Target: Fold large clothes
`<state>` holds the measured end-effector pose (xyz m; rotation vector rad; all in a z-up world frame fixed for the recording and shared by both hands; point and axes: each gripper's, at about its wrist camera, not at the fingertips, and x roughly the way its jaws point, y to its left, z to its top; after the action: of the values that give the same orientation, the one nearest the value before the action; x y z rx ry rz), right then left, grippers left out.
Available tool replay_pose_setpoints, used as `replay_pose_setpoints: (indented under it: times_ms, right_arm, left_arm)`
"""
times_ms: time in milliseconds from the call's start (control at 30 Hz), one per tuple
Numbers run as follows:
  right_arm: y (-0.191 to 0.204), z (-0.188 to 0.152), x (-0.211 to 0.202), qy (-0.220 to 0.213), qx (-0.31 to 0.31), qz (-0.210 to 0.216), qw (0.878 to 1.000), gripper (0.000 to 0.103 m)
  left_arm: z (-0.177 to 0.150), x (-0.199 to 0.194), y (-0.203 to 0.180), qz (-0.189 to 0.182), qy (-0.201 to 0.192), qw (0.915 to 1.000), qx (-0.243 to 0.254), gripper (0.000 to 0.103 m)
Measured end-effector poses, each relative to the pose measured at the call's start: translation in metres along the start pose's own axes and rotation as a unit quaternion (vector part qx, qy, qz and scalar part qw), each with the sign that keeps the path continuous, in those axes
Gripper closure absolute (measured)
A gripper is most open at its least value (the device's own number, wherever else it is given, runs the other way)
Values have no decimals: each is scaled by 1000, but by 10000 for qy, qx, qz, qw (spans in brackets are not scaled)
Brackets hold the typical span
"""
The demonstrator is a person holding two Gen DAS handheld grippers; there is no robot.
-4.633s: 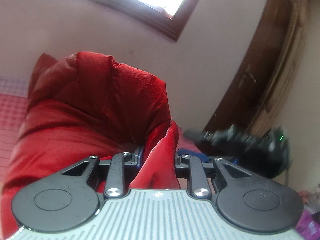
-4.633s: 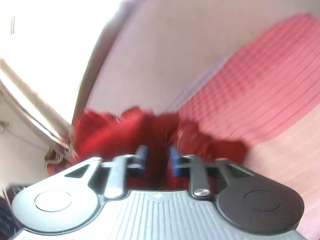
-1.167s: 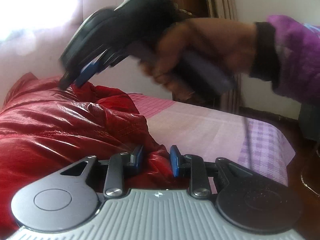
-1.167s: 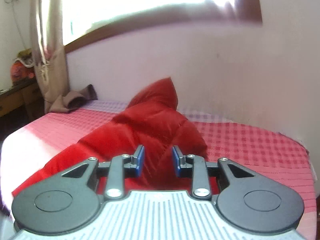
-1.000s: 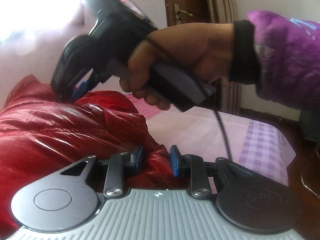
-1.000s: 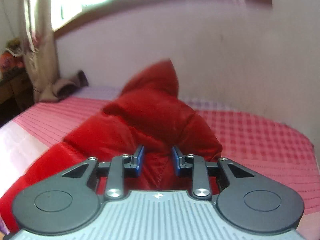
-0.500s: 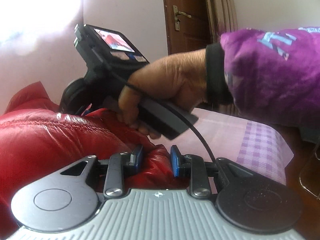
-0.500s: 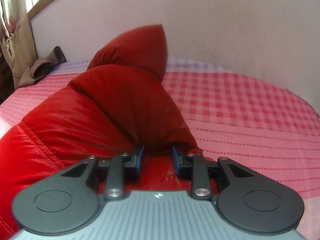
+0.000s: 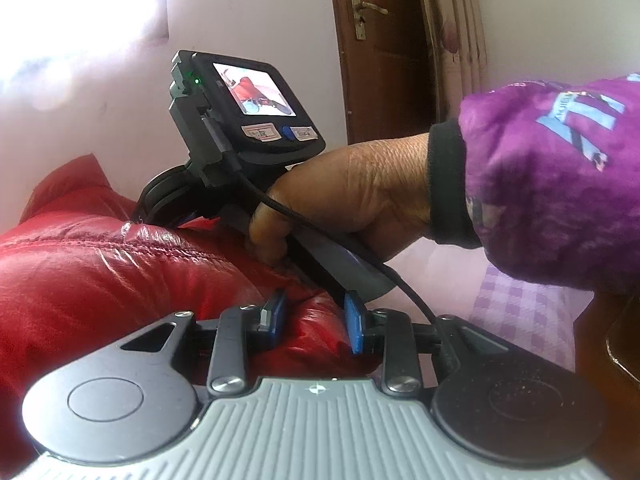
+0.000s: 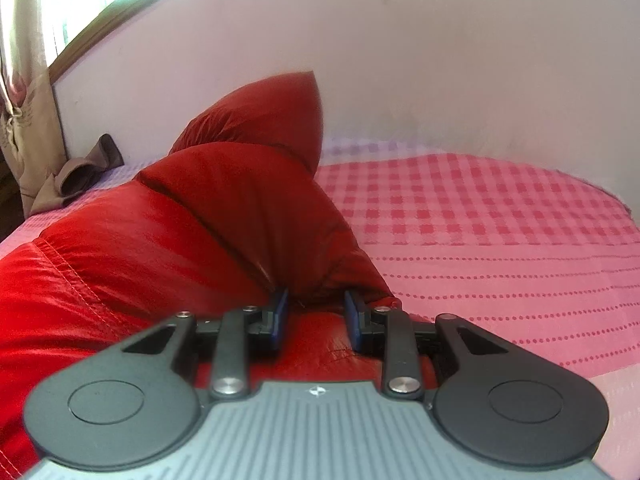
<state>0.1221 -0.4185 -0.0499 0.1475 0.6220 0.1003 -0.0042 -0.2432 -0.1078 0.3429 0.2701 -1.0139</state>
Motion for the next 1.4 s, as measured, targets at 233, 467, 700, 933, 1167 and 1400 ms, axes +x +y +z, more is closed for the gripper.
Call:
replay_pose_setpoints:
  times_ms: [233,467,700,933,1167,1400]
  right_arm:
    - [1,2,-3,34,118,-103,9999,74]
    - [11,5,-34,-48,141,-571,9983,65]
    - [18,-25,-92,-588,-108,222,9980,63]
    - [17,-65,-119,-404,-361,450,9975,63]
    - [7,-90,-109,-383,20,557,9977,62]
    - [5,-104,-102,-535,297,536,9967,61]
  left_arm:
    - [2,1,3,16,69,10000,46,69]
    - [3,5,0,50,42,10000,40,68]
    - [1,4,-1,50,-5,10000,16,68]
    - [-1,6,-4,56,16,10000,28,68]
    - [2,8,-3,54,137,9999,69,67]
    - [7,1,-5,133,212,9996,151,65]
